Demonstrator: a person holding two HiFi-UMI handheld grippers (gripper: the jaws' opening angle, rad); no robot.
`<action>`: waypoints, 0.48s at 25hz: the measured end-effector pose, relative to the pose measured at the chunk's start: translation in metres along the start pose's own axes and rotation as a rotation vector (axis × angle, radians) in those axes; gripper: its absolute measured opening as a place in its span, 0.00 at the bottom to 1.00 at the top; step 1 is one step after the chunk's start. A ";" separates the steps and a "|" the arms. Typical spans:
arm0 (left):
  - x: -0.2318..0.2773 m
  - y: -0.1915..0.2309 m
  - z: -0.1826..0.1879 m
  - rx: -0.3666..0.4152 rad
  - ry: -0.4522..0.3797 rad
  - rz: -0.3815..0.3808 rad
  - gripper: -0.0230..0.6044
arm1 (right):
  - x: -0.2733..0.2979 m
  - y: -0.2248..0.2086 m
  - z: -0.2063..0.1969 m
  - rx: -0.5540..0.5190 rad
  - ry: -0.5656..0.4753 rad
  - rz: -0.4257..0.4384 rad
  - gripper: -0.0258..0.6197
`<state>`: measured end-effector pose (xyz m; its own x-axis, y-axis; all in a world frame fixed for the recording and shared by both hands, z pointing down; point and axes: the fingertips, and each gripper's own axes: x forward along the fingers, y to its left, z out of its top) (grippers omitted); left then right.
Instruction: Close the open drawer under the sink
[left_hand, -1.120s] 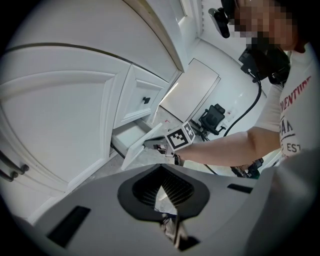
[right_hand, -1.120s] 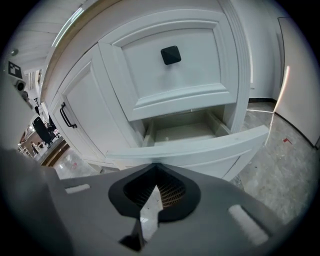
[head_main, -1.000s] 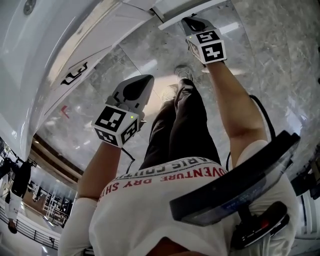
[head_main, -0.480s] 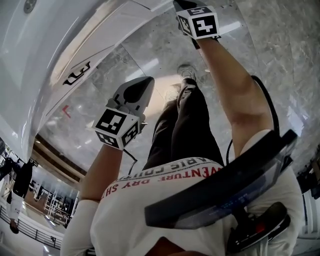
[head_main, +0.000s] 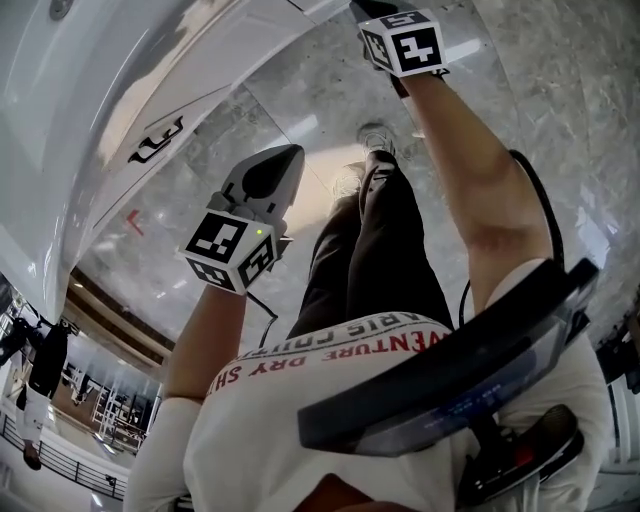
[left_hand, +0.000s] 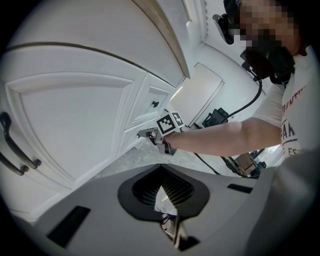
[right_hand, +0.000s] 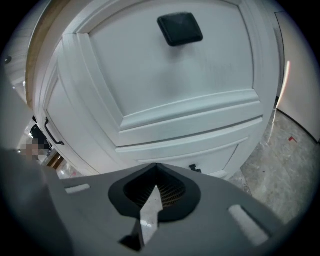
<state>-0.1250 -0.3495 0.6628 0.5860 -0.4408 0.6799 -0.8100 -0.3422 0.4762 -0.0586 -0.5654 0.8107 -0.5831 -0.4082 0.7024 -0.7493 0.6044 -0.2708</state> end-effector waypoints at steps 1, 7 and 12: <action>-0.002 -0.003 0.002 0.003 -0.004 -0.005 0.04 | -0.009 0.006 -0.004 -0.002 0.006 0.009 0.04; -0.033 -0.035 0.014 0.038 -0.038 -0.050 0.04 | -0.114 0.082 -0.024 0.003 -0.009 0.131 0.04; -0.088 -0.076 0.032 0.058 -0.083 -0.153 0.04 | -0.262 0.157 -0.001 0.039 -0.102 0.203 0.04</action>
<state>-0.1143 -0.3112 0.5485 0.7040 -0.4459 0.5528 -0.7101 -0.4566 0.5361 -0.0231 -0.3634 0.5845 -0.7505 -0.3490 0.5613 -0.6236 0.6552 -0.4264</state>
